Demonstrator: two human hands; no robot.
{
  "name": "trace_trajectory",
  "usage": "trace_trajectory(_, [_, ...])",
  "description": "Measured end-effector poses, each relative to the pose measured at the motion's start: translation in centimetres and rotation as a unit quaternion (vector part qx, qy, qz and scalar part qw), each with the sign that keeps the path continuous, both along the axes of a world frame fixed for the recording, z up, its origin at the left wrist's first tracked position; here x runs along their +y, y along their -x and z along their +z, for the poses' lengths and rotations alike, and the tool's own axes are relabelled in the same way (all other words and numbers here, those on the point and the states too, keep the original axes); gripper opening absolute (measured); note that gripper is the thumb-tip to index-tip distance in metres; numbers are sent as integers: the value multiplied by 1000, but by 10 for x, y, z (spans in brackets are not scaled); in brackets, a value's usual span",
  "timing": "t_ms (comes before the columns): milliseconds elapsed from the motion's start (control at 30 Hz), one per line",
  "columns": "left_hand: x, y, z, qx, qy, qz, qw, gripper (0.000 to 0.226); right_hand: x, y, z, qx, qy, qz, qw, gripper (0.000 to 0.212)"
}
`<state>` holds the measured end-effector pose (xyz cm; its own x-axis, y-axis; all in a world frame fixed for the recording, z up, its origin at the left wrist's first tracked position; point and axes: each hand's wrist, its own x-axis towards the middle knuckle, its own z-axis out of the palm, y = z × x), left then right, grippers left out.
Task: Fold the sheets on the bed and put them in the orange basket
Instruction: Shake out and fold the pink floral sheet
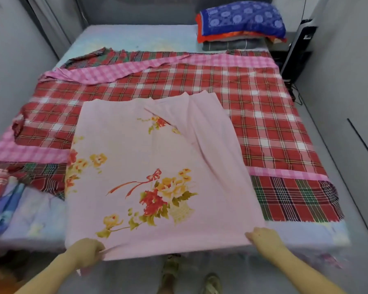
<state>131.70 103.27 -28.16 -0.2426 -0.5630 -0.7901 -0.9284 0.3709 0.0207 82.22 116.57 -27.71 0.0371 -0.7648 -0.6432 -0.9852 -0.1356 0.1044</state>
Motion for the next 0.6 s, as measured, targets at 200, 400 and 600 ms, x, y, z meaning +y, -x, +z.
trace_trajectory(200, [-31, 65, -12, -20, -34, -136, 990, 33, 45, 1, -28, -57, -190, -195, 961, 42])
trace_trajectory(400, [-86, 149, -19, -9, 6, -242, 970, 29, 65, 11, -42, -96, -87, -414, 901, 18])
trace_trajectory(600, [-123, 265, -71, 72, 75, -342, 934, 24, 55, 27, -90, -164, 62, -677, 715, 24])
